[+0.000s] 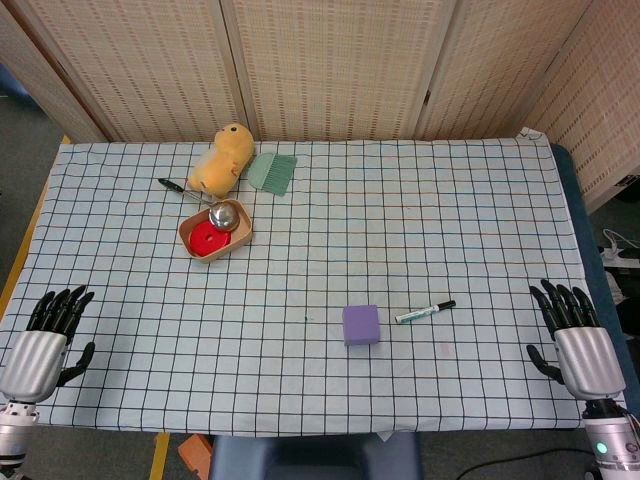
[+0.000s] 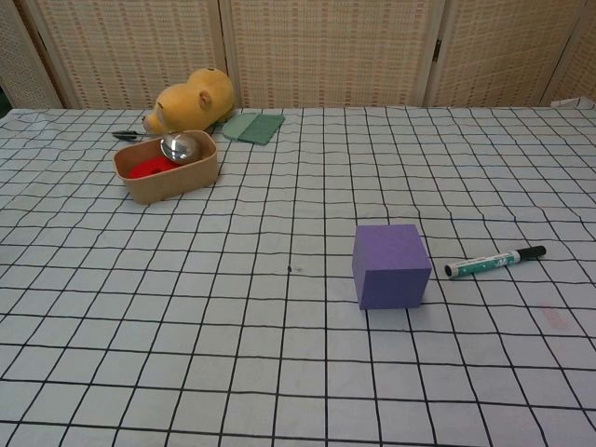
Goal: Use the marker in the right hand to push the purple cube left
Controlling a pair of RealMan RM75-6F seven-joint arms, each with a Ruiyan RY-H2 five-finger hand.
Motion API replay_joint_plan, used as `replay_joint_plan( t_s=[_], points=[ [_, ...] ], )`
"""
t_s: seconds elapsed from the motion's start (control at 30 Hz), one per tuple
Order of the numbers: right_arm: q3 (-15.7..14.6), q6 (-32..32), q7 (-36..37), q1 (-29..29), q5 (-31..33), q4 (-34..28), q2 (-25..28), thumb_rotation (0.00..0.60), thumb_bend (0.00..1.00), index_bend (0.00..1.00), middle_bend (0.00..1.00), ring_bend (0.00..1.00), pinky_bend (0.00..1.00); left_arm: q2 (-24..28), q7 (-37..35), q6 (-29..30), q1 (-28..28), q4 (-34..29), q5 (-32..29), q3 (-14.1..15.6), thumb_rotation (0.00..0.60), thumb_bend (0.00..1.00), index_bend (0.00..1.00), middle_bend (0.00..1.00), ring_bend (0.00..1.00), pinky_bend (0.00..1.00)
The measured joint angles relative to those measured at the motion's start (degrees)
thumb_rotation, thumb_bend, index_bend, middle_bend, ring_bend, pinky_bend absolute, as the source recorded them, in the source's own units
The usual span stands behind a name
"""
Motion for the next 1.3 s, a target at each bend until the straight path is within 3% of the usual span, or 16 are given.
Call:
replay_joint_plan(
  t_s=[0.37,0.6,0.67,0.87,1.07,1.3],
  points=[
    [-0.36,-1.78,-1.01,0.89,-0.38,0.74,-1.06,0.600,0.21,0.00,0.00,0.00,0.00,0.21,-1.16,-0.95,-0.36,0.15,-0.44,-0.05,0.600,0.45,0.00,0.01,0.00,0.05],
    [-0.26,-7.04,-2.15,4.64,-1.41,2.87,-2.35,0.600,0.21,0.00,0.01,0.00,0.00,0.93,-4.30,-2.53,-1.06,1.18,-2.04,-0.79,0.600,0.45,0.00,0.01,0.00,0.05],
    [0.02,-9.05,-3.34,6.13,-1.43,3.15,-2.70,0.600,0.21,0.03,0.06,0.00,0.00,0.93,-5.15,-2.98,-1.32,1.68,-2.60,-1.14,0.600,0.45,0.00,0.01,0.00,0.05],
    [1.36,-14.33,-4.90,11.29,-1.17,6.05,-6.48,0.600,0.21,0.24,0.28,0.00,0.00,0.62,-6.28,-5.44,-2.46,3.07,-4.03,-1.78,0.600,0.45,0.00,0.01,0.00,0.05],
    [2.20,-17.90,-3.90,14.47,-0.55,12.89,-12.18,0.600,0.21,0.42,0.33,0.00,0.00,0.57,-8.12,-8.71,-3.79,4.67,-6.39,-2.57,0.600,0.45,0.00,0.01,0.00,0.07],
    [2.91,-24.11,-4.68,18.35,2.96,19.56,-18.35,0.600,0.21,0.36,0.33,0.00,0.00,0.54,-10.22,-9.27,-4.12,6.29,-7.85,-3.40,0.600,0.45,0.00,0.01,0.00,0.08]
  ],
)
